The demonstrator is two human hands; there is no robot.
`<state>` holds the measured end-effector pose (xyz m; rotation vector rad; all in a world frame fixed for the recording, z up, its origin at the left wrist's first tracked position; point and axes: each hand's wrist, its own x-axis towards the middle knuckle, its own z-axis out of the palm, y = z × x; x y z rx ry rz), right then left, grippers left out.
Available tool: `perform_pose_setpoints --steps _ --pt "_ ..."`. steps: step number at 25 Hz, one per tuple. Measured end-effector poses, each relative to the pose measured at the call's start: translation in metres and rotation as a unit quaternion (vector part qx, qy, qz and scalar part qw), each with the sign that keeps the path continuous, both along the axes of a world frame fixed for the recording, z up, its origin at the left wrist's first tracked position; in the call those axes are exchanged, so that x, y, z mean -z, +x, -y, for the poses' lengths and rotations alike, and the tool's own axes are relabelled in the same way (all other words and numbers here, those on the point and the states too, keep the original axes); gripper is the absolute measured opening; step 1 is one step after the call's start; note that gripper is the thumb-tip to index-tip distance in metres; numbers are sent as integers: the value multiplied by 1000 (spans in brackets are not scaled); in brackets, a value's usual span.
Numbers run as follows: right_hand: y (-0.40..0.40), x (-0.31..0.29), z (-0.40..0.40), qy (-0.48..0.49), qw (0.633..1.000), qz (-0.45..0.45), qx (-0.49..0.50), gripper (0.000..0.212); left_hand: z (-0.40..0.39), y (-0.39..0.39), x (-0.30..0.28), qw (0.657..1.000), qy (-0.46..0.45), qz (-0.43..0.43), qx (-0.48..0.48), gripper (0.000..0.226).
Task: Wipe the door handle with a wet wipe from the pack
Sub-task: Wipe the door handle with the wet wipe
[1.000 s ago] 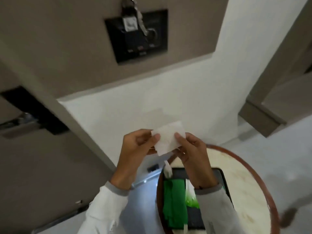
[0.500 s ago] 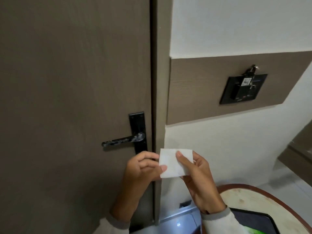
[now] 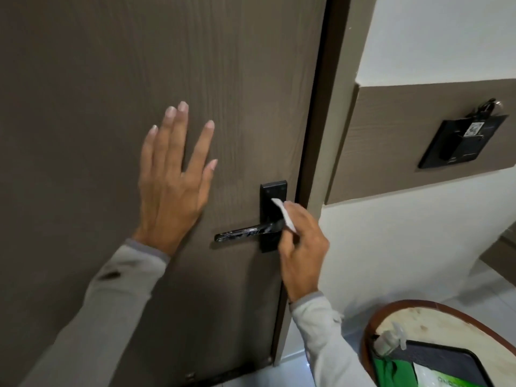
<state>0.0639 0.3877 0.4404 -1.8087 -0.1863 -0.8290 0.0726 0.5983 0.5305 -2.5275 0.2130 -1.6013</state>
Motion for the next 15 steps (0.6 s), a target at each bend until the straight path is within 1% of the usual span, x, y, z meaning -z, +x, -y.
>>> perform_pose_setpoints --steps 1,3,5,8,9,10,11,12,13,14,15 --pt "4 11 -13 -69 998 15 -1 37 -13 13 0 997 56 -9 -45 57" --pt "5 41 -30 -180 982 62 5 34 -30 27 13 990 111 12 -85 63" --pt "2 62 -49 -252 963 91 -4 42 -35 35 23 987 124 50 -90 64" --pt "0 74 -87 -365 918 152 -26 58 -39 40 21 986 122 71 -84 64" --pt "4 75 -90 -380 906 187 -27 58 -38 41 21 986 123 79 -82 64" --pt "13 75 -85 -375 900 222 -21 53 -38 42 23 986 122 85 -78 63" --pt "21 76 -72 -354 905 236 -11 45 -38 42 24 987 118 89 -70 62" --pt "29 79 -57 -323 917 232 7 38 -39 42 25 987 116 93 -65 62" --pt "34 83 -46 -292 930 218 37 37 -39 42 25 986 118 98 -68 62" --pt "35 86 -45 -277 937 202 66 41 -38 44 25 984 123 103 -76 62" --pt "33 91 -53 -280 938 188 81 48 -37 45 27 983 123 106 -81 63"
